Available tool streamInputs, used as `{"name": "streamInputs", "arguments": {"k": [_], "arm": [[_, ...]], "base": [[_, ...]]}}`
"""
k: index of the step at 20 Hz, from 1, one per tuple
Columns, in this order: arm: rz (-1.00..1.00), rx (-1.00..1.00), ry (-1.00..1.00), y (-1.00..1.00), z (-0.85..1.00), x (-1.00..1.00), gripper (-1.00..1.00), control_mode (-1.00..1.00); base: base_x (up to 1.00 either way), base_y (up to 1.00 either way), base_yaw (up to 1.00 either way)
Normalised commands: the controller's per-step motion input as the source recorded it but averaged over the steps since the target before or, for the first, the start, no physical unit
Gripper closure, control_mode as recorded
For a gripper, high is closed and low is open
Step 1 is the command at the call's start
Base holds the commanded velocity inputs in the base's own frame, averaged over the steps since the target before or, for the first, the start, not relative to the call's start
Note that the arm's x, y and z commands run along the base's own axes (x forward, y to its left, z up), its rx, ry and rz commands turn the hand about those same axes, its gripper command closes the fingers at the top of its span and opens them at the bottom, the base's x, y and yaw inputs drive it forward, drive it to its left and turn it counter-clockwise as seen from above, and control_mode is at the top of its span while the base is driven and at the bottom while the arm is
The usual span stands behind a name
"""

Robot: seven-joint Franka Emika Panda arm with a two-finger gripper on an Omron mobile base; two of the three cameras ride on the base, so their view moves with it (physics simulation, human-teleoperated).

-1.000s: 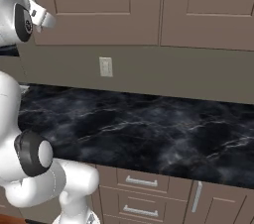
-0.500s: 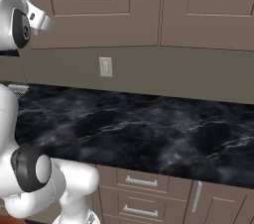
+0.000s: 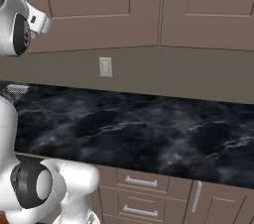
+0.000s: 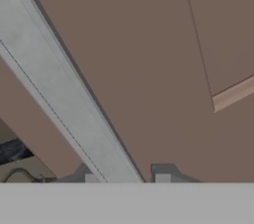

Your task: Open the cabinet, pick the kettle from the cabinet, and place it in the sink.

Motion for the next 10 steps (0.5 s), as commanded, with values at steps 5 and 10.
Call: {"name": "streamInputs", "arguments": {"k": [5, 10], "arm": [[0.07, 0.01, 0.00, -0.01, 0.00, -0.54, 1.00, -1.00], [0.08, 0.00, 0.00, -0.04, 0.00, -0.55, 1.00, -1.00]], "base": [[0.00, 0.00, 0.00], [0.00, 0.00, 0.00]]}}
